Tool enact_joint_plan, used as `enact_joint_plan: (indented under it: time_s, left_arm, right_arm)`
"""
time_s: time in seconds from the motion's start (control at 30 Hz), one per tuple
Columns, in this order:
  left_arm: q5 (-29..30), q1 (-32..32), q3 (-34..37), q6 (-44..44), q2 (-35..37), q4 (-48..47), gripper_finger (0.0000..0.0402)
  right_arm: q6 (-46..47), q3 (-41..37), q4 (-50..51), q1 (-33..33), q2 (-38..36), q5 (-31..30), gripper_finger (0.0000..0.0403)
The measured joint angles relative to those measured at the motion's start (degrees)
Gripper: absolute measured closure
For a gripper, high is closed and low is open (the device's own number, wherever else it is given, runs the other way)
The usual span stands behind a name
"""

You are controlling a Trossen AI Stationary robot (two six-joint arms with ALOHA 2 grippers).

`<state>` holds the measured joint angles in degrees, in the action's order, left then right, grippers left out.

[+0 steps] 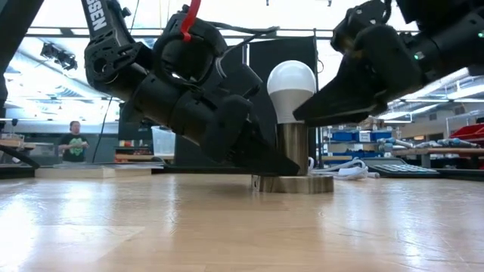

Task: Screw lightbulb
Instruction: Insert the lightbulb into the lamp

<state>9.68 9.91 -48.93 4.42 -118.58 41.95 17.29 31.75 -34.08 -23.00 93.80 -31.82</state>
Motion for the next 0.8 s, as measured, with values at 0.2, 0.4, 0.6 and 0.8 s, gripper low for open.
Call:
enact_joint_plan:
  time_s: [0.2,0.4,0.6,0.8]
  left_arm:
    - [1.4,0.0,0.0,0.1,0.0,0.0,0.0229]
    - [6.2,-0.3,0.0,0.3,0.0,-0.1,0.0229]
    - [11.8,-1.6,0.0,1.2,0.0,-0.1,0.0229]
    - [8.3,-1.8,0.0,0.6,0.0,0.4,0.0229]
  right_arm:
    - [-2.3,0.0,-3.3,0.2,0.0,3.2,0.0096]
    - [1.4,-0.1,-1.9,-3.1,0.0,0.1,0.0096]
    - [3.1,0.0,-2.7,-7.6,0.0,0.3,0.0096]
    - [5.1,0.0,1.9,-7.1,0.0,-7.8,0.0096]
